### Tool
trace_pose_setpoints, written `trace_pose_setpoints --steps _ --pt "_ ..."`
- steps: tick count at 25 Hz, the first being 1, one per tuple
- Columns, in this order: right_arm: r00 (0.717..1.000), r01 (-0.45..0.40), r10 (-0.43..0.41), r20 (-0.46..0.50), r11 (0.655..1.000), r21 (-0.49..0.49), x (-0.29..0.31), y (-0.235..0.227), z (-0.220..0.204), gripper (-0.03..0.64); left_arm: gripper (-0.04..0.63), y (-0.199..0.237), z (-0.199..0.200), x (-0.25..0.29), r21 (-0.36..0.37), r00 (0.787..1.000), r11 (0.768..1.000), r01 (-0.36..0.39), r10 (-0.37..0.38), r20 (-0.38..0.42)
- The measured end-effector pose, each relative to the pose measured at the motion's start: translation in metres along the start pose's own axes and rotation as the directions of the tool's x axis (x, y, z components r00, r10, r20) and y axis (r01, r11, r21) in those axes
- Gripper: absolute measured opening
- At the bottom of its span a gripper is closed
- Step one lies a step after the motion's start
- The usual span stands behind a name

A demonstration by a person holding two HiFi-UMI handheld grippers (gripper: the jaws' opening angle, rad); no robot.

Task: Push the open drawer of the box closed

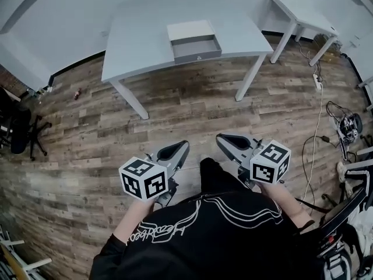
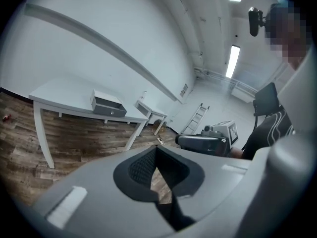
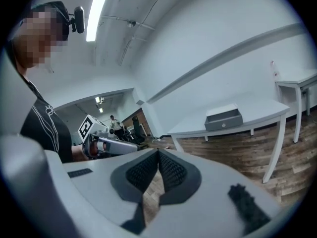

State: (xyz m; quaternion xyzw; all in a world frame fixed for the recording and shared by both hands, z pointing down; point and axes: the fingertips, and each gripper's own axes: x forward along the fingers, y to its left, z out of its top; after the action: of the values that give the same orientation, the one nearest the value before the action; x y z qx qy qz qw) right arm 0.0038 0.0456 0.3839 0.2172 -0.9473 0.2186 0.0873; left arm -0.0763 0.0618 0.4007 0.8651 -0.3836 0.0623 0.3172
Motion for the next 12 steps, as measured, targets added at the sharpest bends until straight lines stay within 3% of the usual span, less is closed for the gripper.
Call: trace_pose_setpoints --steps 12 --pt "0.996 0.07 -0.067 -0.054 0.996 0.052 0.091 -0.161 0.037 0.009 0.005 0.122 0.061 0.107 -0.051 0.996 0.998 -0.04 0.036 -0.08"
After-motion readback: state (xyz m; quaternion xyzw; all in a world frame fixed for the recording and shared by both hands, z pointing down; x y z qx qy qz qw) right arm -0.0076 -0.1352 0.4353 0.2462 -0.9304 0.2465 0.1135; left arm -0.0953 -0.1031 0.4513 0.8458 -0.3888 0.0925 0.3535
